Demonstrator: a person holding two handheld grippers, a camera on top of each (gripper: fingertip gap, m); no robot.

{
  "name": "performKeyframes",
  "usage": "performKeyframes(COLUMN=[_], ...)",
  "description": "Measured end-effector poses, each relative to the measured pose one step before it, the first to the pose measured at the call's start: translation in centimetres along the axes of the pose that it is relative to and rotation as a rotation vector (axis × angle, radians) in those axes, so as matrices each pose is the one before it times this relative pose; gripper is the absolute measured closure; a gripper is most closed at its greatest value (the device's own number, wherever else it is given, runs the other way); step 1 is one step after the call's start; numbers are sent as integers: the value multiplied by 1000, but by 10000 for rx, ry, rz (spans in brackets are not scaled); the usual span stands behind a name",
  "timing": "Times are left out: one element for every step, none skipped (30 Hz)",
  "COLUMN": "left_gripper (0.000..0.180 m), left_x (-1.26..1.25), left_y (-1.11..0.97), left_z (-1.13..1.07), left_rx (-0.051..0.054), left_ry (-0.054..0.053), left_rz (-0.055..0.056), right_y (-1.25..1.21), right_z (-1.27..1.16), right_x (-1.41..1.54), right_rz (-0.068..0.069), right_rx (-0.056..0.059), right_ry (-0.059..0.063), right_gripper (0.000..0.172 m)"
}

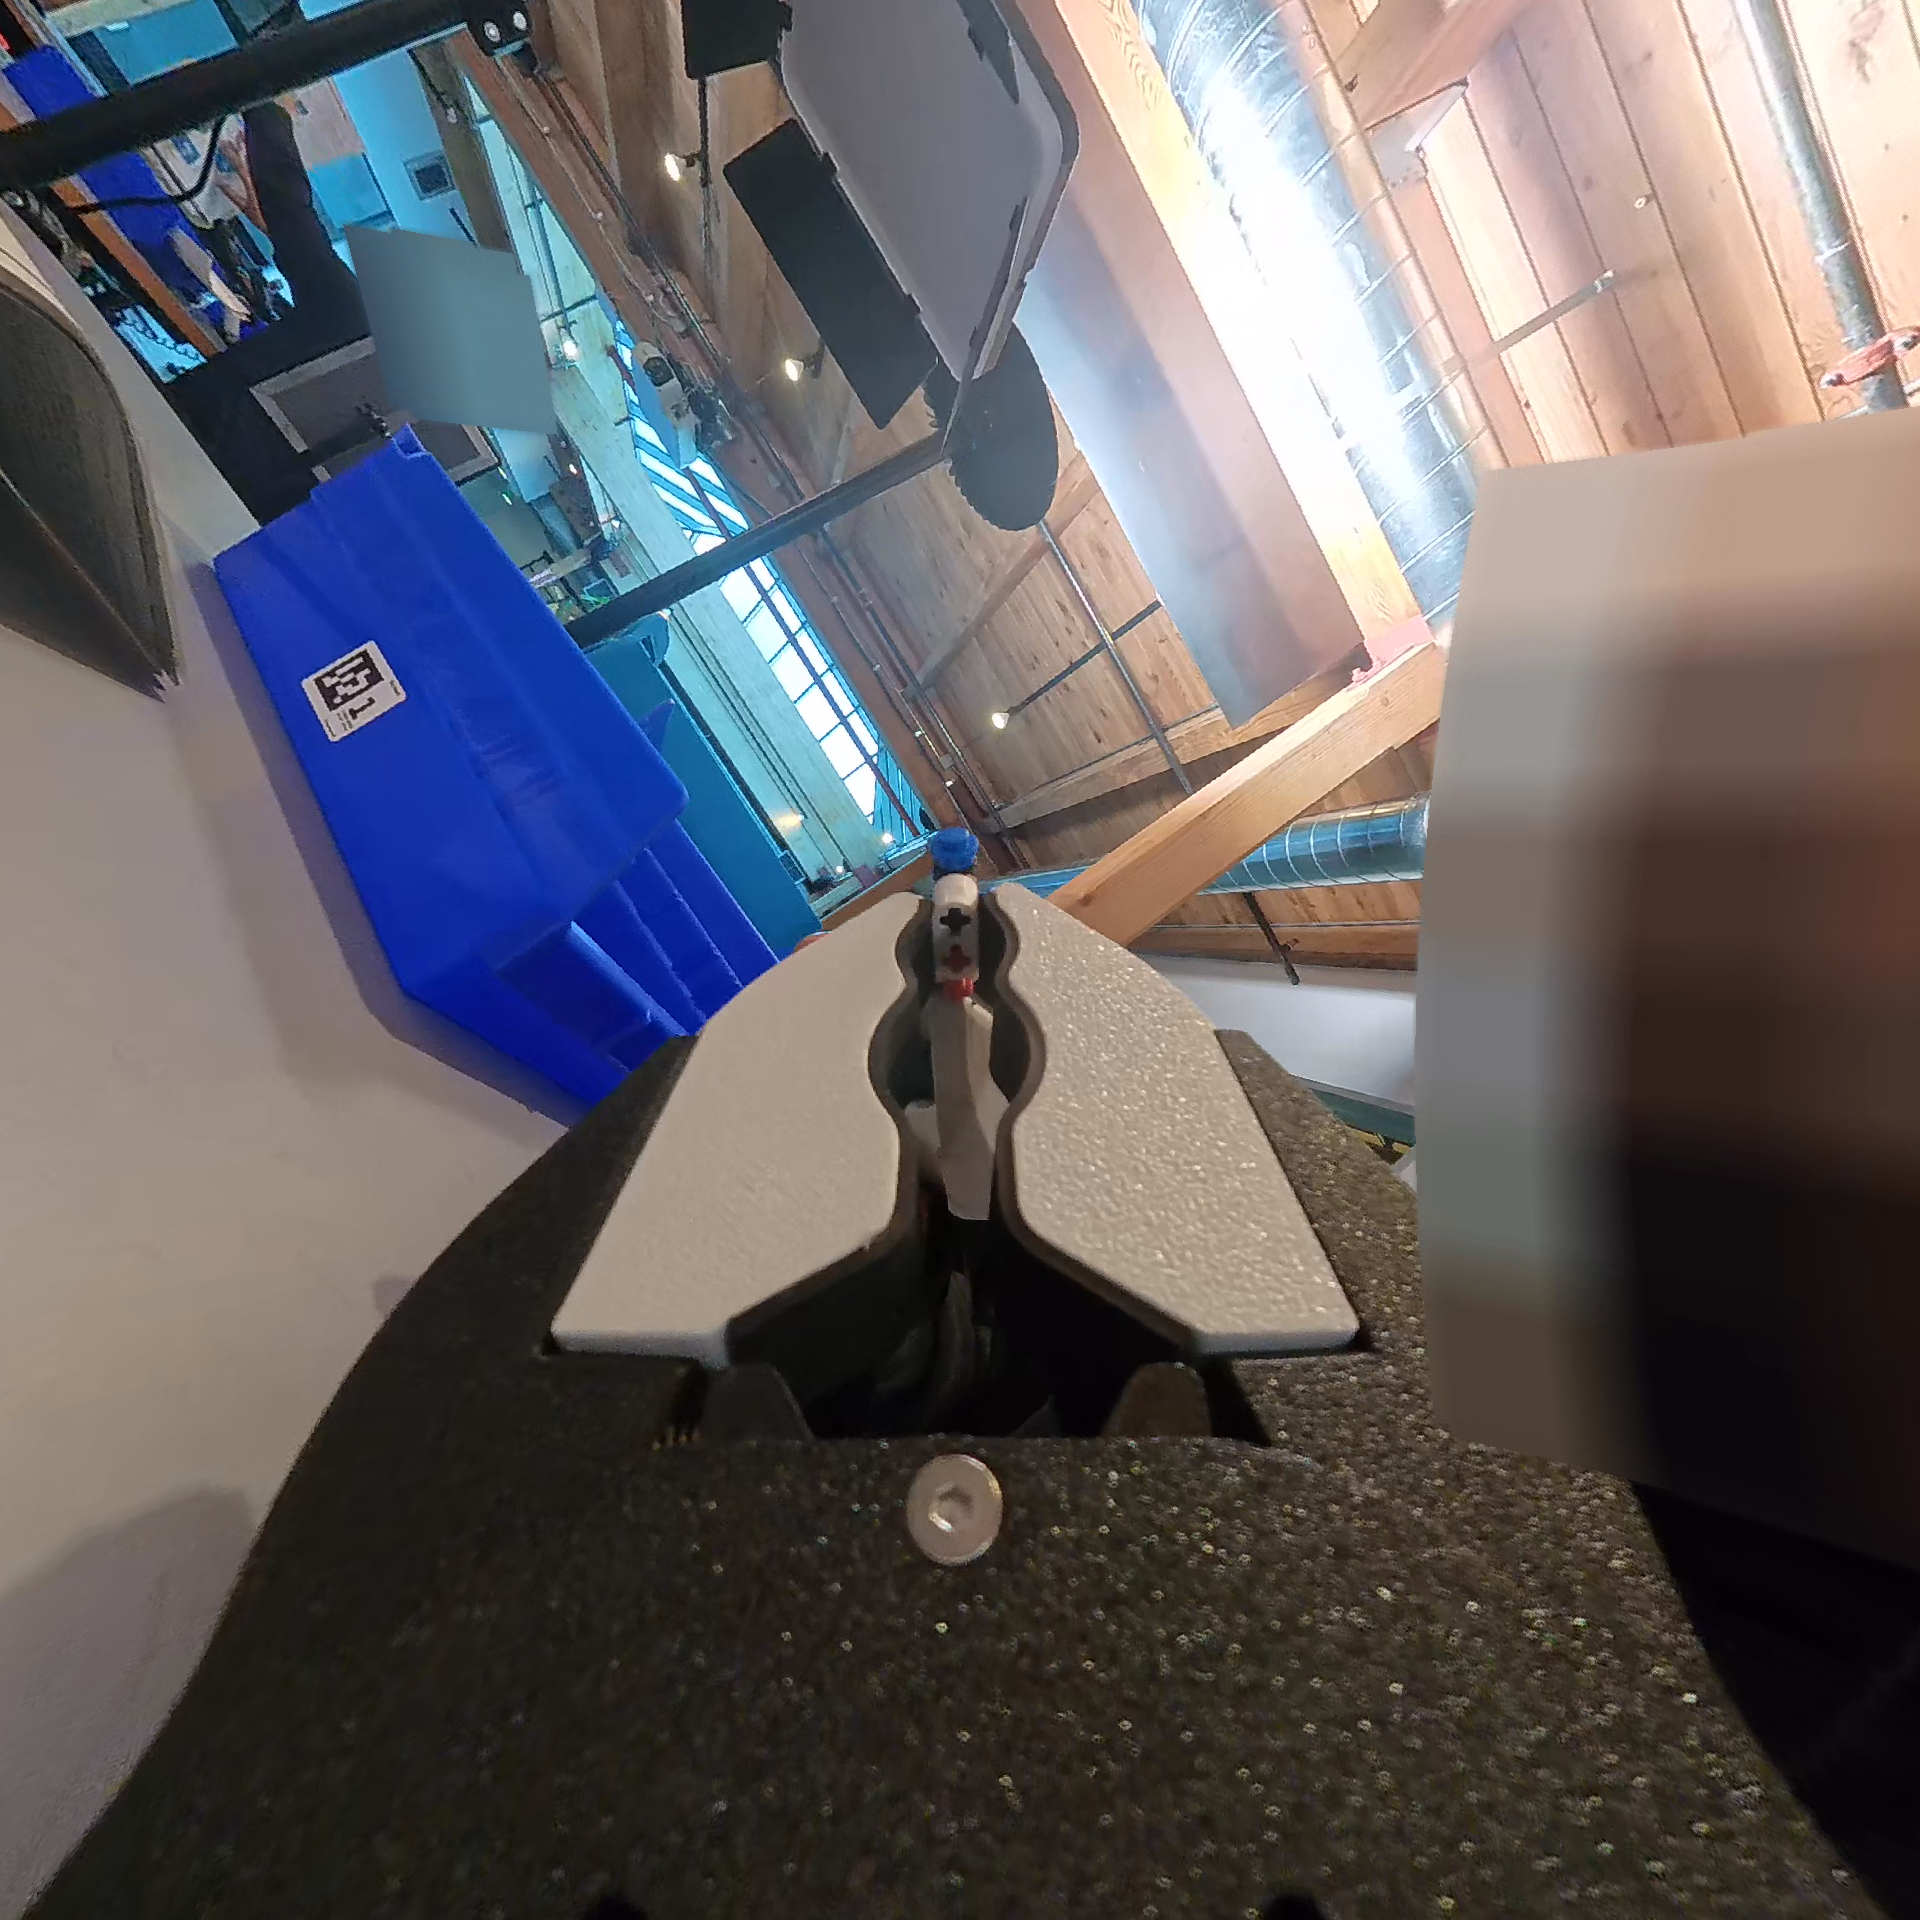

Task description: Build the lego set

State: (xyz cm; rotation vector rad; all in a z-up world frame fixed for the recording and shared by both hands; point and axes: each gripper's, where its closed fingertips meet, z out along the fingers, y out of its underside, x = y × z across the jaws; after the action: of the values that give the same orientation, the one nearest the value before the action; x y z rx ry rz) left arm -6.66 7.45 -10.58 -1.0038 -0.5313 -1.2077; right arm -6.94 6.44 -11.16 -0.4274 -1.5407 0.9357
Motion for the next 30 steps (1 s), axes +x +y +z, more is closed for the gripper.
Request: performKeyframes(left_gripper=[172, 172, 172, 172, 172, 172, 172, 172, 172, 172, 172, 172, 172, 172, 172, 172, 172, 172, 172, 172, 172, 172, 172, 172, 172, 172, 172, 172, 172, 172], left_x=[-12, 15, 26, -25, -49, -21, 1, -12, -34, -42, -57, -37, -30, -20, -10, -56, -18, -6, -39, 6, 30, -16, -24, -50, -21, -7, -59, 5, -27, 2], left_y=[-4, 6, 27, 5, -14, -7, 5, -12, -2, -4, -12, -7, -8, -3, -15, -7, 5, 4, -3, 14, 19, 8, 1, -15, -13, -11, -6, -11, -9, -9], left_z=[-10, 6, -10, -16, -12, -7, -14, 1, -13, 2, -2, 1, -7, -1, -13, 1, -5, -2, -1, 10, -11, -8, -3, -23, -20, -8, -20, -3, -7, -13], left_rx=[28, 11, -11, 14, 29, 12, 2, 6, 15, 7, 13, 13, 13, 9, 13, 4, -1, 5, 9, -6, -2, 8, 6, 29, 29, 13, 9, 8, 9, 2], left_ry=[-58, -31, -9, -41, -42, -24, -8, -16, -38, -39, -53, -31, -29, -19, -8, -29, -12, -20, -34, 1, 1, -30, -21, -33, 1, -5, -41, 1, -18, 2], left_rz=[62, 59, 26, 13, 1, 3, 2, 7, 8, 11, 13, 7, 7, 4, 1, -10, -8, 18, 5, 2, 28, 25, 6, -13, -42, -15, -2, 1, 1, -10], right_y=[3, -3, -27, 10, 41, 31, 6, 8, 38, 50, 56, 58, 53, 36, 22, 26, 35, 17, 25, 9, -26, -11, 15, 32, 23, 9, 22, 18, 12, 10], right_z=[12, 12, -14, 8, 16, 14, 11, -1, 11, 11, 3, 18, 14, 13, 0, 13, 0, -9, 2, -8, -32, -13, 2, 14, 19, 7, 10, 9, -1, -4], right_x=[-6, -4, -6, -14, -14, -17, -7, -9, -5, -3, -9, 9, 15, 9, -2, -10, -6, -9, -8, -9, -14, -19, -10, -16, -25, -21, -10, -23, -4, -7], right_rz=[-42, -33, -10, 4, -5, -1, 9, 0, -28, -60, -79, -74, -79, -81, -45, -12, -4, -26, -63, -60, -32, -32, -61, -53, -21, -19, -34, -20, -3, -5], right_rx=[-18, -14, 1, -20, -44, -28, -8, -16, -38, -45, -56, -65, -53, -37, -25, -26, -19, -8, -27, -18, 18, 1, -21, -31, -29, -16, -24, -27, -19, -22], right_ry=[4, -1, -11, -17, -8, -8, -20, -19, -8, -2, 11, 25, 28, 18, -7, -19, -26, -26, -10, 4, -4, -13, 12, 9, -9, -8, -8, -17, -7, -16], right_gripper=[163, 163, 163, 163, 163, 163, 163, 163, 163, 163, 163, 163, 164, 164, 164, 164, 164, 164, 164, 164, 164, 164, 164, 164, 164, 164, 165, 165, 165, 165])
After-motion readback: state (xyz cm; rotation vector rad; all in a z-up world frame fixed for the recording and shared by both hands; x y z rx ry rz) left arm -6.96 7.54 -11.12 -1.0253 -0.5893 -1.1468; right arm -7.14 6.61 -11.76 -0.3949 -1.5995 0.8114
